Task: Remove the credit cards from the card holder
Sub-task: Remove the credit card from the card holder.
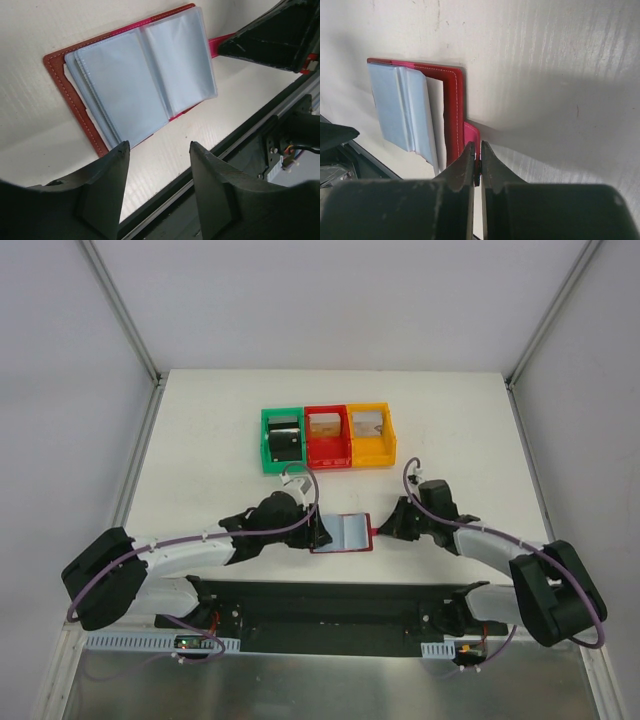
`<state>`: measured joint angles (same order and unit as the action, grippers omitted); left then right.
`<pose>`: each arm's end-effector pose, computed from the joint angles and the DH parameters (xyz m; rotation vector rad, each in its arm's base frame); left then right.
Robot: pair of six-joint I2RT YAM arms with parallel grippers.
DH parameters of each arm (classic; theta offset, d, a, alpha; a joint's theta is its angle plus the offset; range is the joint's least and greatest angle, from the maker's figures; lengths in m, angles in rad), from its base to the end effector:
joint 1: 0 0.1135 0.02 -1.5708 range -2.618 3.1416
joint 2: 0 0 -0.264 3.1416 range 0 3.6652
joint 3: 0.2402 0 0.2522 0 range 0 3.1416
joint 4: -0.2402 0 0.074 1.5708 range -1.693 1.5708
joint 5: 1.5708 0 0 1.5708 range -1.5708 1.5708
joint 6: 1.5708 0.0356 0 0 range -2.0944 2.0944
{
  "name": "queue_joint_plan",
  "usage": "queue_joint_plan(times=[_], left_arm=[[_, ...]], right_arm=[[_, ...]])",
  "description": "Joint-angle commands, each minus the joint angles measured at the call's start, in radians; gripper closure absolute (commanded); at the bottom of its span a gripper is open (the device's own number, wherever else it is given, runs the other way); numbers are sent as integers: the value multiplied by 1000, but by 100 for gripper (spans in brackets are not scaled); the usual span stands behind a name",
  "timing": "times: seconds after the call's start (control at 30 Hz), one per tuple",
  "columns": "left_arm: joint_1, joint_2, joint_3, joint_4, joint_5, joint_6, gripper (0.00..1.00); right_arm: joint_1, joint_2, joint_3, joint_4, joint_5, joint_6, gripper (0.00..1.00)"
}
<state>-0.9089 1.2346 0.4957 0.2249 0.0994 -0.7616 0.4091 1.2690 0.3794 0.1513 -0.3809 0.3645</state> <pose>0.1507 -0.1991 0.1883 0.2341 2.2717 -1.0643 0.1980 0.1003 0.1410 -0.2560 2.3760 0.8222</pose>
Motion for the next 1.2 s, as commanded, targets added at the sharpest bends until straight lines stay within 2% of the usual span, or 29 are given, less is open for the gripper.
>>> queue_joint_plan(times=[0.0,0.07,0.2,0.67,1.17], left_arm=[[-1,-32,-17,-24,-43,-39,45],[-1,-43,-25,-41,-73,-56,41],[1,-53,-28,-64,-119,-70,39],[1,61,75,-81,-112,-48,41],[1,134,98,-41,-49,-36,43]], right_arm=[[10,-68,0,-41,-1,-13,100],[13,-95,4,-58,0,-13,100],[25,-132,21,-93,4,-22,100],[54,-134,27,-93,2,-22,100],[54,-126,29,-85,-6,-21,100]])
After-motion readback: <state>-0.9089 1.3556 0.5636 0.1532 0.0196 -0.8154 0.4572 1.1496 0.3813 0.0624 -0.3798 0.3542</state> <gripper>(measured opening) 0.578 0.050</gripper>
